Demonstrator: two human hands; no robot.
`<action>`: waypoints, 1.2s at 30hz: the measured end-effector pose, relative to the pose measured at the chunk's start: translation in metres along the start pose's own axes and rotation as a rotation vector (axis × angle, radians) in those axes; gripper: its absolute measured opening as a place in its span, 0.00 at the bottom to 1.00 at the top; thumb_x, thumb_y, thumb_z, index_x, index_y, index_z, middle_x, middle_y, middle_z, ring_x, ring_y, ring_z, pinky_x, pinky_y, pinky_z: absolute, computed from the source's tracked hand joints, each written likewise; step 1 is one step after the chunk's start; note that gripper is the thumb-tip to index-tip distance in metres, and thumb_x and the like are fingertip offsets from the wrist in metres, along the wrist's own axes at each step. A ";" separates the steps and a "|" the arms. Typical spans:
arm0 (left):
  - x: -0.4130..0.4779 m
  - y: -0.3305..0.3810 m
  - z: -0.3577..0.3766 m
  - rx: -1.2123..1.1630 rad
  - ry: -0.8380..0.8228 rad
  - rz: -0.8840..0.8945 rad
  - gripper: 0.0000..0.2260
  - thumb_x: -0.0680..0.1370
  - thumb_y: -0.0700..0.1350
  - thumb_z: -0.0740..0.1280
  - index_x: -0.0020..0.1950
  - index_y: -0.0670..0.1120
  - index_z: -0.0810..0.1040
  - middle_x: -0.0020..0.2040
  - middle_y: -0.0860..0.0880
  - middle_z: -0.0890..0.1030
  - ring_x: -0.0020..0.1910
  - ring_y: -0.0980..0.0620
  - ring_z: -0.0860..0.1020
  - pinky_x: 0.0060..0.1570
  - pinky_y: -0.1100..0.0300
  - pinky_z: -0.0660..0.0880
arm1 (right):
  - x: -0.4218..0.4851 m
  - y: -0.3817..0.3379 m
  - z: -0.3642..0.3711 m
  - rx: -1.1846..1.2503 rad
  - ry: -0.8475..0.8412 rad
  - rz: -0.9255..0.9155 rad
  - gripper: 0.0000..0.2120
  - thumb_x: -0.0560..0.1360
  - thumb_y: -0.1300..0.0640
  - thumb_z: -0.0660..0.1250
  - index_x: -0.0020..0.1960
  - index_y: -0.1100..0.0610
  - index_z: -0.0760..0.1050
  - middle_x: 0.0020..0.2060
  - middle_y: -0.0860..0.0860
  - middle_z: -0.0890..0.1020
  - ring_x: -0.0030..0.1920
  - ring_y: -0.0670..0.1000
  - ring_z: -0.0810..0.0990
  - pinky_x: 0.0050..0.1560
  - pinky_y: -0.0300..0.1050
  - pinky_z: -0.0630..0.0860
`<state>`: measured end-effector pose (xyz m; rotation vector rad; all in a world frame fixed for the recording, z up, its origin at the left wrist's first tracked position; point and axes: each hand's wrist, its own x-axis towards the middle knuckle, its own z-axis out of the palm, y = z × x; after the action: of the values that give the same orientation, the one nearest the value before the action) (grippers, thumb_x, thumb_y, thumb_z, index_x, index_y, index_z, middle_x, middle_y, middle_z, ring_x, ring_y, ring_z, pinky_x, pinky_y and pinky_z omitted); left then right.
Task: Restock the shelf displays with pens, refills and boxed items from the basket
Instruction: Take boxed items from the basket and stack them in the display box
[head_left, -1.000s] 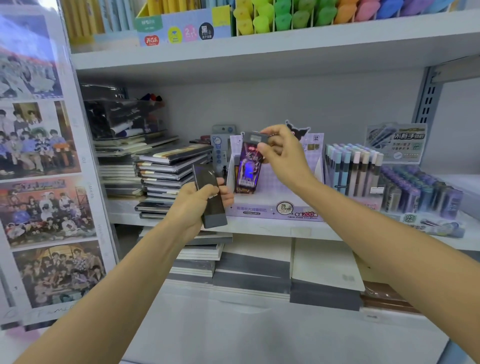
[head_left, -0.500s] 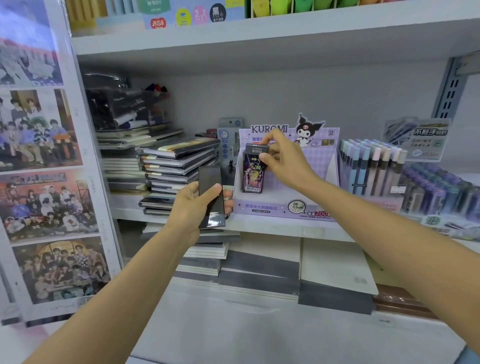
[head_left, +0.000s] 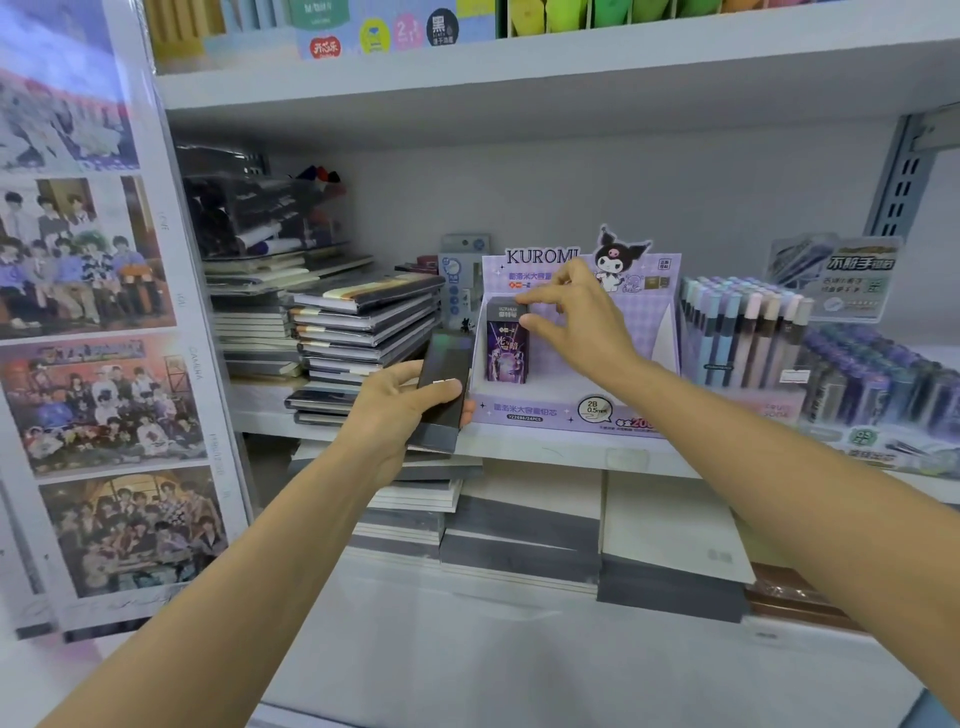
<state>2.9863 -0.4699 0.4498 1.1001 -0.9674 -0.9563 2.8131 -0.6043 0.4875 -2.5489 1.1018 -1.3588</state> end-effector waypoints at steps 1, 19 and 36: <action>-0.001 0.001 0.002 -0.006 -0.008 -0.001 0.11 0.76 0.33 0.68 0.58 0.35 0.78 0.42 0.37 0.84 0.35 0.46 0.83 0.37 0.58 0.81 | -0.002 -0.002 -0.004 0.089 -0.012 -0.021 0.17 0.76 0.54 0.69 0.64 0.52 0.77 0.54 0.48 0.70 0.51 0.47 0.72 0.54 0.47 0.75; -0.015 0.024 0.016 -0.349 -0.254 -0.072 0.28 0.74 0.55 0.67 0.64 0.35 0.73 0.57 0.34 0.81 0.56 0.38 0.81 0.50 0.54 0.81 | -0.042 0.001 -0.021 0.702 -0.256 0.100 0.13 0.73 0.64 0.72 0.57 0.61 0.81 0.39 0.52 0.85 0.38 0.48 0.83 0.45 0.36 0.78; -0.006 0.003 0.035 0.699 -0.024 0.458 0.07 0.78 0.46 0.69 0.40 0.47 0.80 0.36 0.49 0.81 0.35 0.55 0.76 0.39 0.59 0.74 | -0.037 -0.020 -0.030 0.709 -0.228 -0.029 0.17 0.79 0.58 0.66 0.67 0.52 0.73 0.47 0.52 0.81 0.49 0.48 0.80 0.52 0.42 0.77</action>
<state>2.9521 -0.4727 0.4576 1.3466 -1.5526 -0.2465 2.7890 -0.5583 0.4865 -2.1139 0.4294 -1.1474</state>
